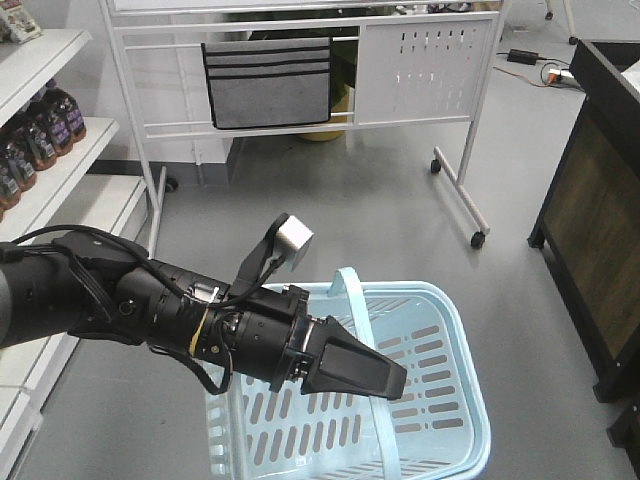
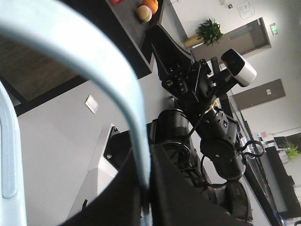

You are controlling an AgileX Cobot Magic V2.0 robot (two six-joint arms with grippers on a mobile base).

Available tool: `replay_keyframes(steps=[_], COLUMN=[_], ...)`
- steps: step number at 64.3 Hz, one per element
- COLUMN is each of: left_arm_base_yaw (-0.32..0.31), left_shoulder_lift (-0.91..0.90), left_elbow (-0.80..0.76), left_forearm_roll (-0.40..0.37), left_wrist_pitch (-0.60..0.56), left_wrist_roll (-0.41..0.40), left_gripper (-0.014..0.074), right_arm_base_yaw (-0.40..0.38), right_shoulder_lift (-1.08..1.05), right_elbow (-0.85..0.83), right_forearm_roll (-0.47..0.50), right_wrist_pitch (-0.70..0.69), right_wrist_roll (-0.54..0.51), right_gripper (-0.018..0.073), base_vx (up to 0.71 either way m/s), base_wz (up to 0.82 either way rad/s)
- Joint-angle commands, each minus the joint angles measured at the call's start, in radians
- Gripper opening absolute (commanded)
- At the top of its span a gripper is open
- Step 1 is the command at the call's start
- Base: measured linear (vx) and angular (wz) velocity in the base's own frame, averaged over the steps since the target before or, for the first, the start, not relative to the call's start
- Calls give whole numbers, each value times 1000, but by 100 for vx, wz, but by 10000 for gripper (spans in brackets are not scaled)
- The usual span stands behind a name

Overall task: Place coke in basket with both arms
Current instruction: 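Turn the base away from the shelf holding the basket in the left gripper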

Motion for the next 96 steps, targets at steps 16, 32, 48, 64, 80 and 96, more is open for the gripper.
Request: replay_keyframes(steps=[16,32,48,64,80,96], left_arm_base_yaw=[-3,-3,-3,-3,-3,-3], left_shoulder_lift=[-50,-50,-50,-50,-50,-50], left_elbow=[-24,-24,-24,-24,-24,-25], left_forearm_roll=[-79,-79,-79,-79,-79,-79], left_wrist_pitch=[-200,-200,-200,-200,-200,-200], left_wrist_roll=[2,2,2,2,2,2], left_gripper=[-5,-5,-5,-5,-5,-5], right_arm_base_yaw=[-6,-6,-6,-6,-6,-6], right_shoulder_lift=[-11,-11,-11,-11,-11,-11], right_elbow=[18,18,18,18,18,18], right_forearm_roll=[-10,-10,-10,-10,-10,-10], right_wrist_pitch=[-70,-70,-70,-70,-70,-70], right_wrist_roll=[-7,-7,-7,-7,-7,-7], right_gripper=[-6,-6,-6,-6,-6,-6], base_vx=[24,25,26,26,24,22], base_wz=[-5,-5,-5,-6,-3,6])
